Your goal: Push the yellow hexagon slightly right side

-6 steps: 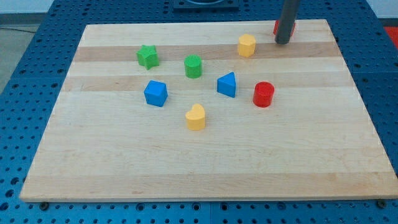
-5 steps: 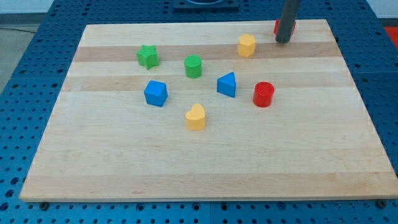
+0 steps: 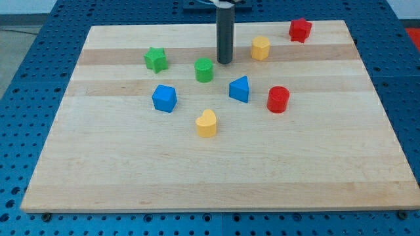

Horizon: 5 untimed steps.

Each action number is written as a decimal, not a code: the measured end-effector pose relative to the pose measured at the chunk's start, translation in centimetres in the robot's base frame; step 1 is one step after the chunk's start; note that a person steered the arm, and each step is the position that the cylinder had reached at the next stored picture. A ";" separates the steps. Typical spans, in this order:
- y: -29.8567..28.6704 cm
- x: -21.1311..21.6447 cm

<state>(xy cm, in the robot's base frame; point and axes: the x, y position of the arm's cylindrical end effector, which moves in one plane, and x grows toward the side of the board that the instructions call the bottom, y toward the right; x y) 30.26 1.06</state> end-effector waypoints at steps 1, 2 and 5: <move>3.2 -0.4; 5.7 -0.7; 6.6 -3.0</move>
